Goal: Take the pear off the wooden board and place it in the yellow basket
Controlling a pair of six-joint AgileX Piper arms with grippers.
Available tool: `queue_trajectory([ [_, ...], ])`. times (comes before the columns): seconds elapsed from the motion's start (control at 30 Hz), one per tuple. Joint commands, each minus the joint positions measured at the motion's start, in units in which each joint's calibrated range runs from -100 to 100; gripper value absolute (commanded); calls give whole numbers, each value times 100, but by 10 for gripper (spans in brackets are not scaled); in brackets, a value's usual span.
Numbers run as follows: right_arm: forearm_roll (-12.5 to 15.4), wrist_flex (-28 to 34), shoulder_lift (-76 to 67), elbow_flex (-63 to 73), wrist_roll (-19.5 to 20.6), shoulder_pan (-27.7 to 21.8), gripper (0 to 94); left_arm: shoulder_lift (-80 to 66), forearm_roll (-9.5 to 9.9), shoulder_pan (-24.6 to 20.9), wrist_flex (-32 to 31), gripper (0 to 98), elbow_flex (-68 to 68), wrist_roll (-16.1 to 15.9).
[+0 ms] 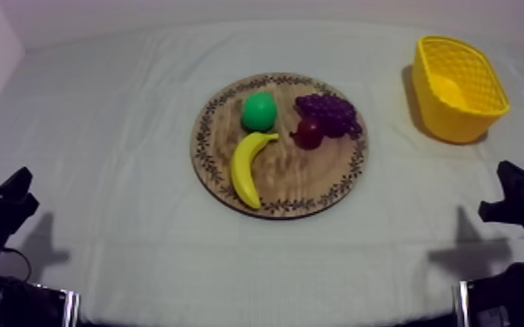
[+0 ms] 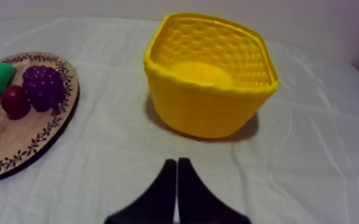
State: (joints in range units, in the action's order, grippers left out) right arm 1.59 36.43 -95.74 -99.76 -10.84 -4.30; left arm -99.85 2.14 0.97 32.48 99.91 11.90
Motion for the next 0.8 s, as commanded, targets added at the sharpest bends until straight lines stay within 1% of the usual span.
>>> queue_trajectory([
  [0.0,0,-5,-2,-2,2,1,2,2,-1,1,2,1,-2,-1],
  [0.23,-2,-5,-2,-2,-2,14,2,2,-1,1,2,1,-2,-1],
  [0.33,-7,-5,3,-2,-38,189,2,2,-1,1,2,1,-2,1],
  [0.37,-8,14,4,-2,-101,270,3,2,-1,1,2,1,-2,2],
  [0.47,-59,287,48,48,-485,471,3,2,-1,1,2,1,-2,0],
  [0.5,-78,342,140,63,-544,548,4,2,-1,1,2,1,-2,1],
  [0.53,-120,380,288,77,-515,632,4,2,-1,1,2,1,-2,2],
  [0.57,-193,383,487,107,-385,721,4,2,-1,1,2,1,-2,1],
  [0.7,-584,255,1435,243,439,1005,4,2,-1,1,2,1,-2,1],
  [0.77,-733,367,1883,511,839,1113,4,2,-1,1,2,1,-2,1],
])
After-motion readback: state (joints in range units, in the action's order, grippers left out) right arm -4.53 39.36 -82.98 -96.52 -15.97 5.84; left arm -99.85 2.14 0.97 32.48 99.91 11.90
